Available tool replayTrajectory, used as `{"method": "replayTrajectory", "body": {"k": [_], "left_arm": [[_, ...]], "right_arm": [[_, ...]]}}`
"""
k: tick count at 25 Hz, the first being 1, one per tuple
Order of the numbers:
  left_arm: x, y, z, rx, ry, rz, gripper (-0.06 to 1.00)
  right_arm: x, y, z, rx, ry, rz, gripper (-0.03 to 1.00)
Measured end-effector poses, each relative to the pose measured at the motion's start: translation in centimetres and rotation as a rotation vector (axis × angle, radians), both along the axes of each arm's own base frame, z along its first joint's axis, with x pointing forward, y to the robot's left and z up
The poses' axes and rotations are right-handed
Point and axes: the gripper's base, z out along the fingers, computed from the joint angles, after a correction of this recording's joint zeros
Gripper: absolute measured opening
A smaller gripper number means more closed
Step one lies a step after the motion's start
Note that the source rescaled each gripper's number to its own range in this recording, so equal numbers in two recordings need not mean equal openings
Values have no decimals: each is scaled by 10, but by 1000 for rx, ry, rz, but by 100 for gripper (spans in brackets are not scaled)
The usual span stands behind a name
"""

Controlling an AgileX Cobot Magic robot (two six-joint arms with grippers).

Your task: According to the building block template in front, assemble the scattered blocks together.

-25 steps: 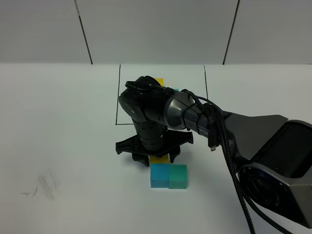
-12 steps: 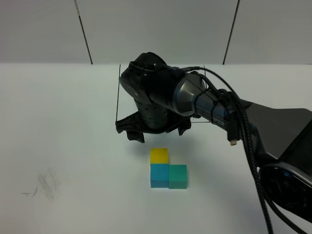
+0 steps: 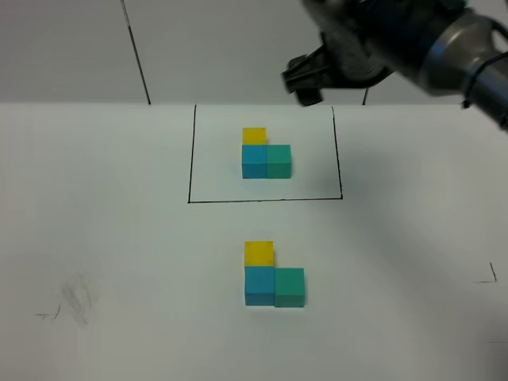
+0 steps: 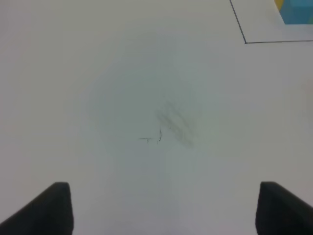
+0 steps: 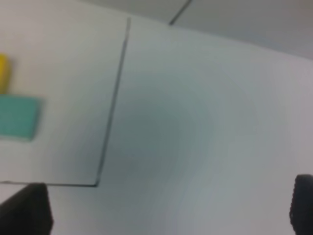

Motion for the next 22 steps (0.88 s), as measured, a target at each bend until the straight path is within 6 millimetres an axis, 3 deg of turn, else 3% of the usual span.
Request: {"method": "replayTrajectory", "body": {"k": [5,7,11,14,17,22], "left_arm": [[0,0,0,0,0,0,77],[0,0,0,0,0,0,77],[0,0,0,0,0,0,77],[0,0,0,0,0,0,77],[0,0,0,0,0,0,77],[0,0,0,0,0,0,77]], "right_arm": [[15,-101,36,-81,-1,-45,100],[12,-144,50,-90,15,-51,100],[-5,-211,75,-50,36,-9,100],[-27,-244,92,-6,18,51,100],[-57,-262,104,18,0,76,100],[-118,-260,122,9,-44,69,94]]}}
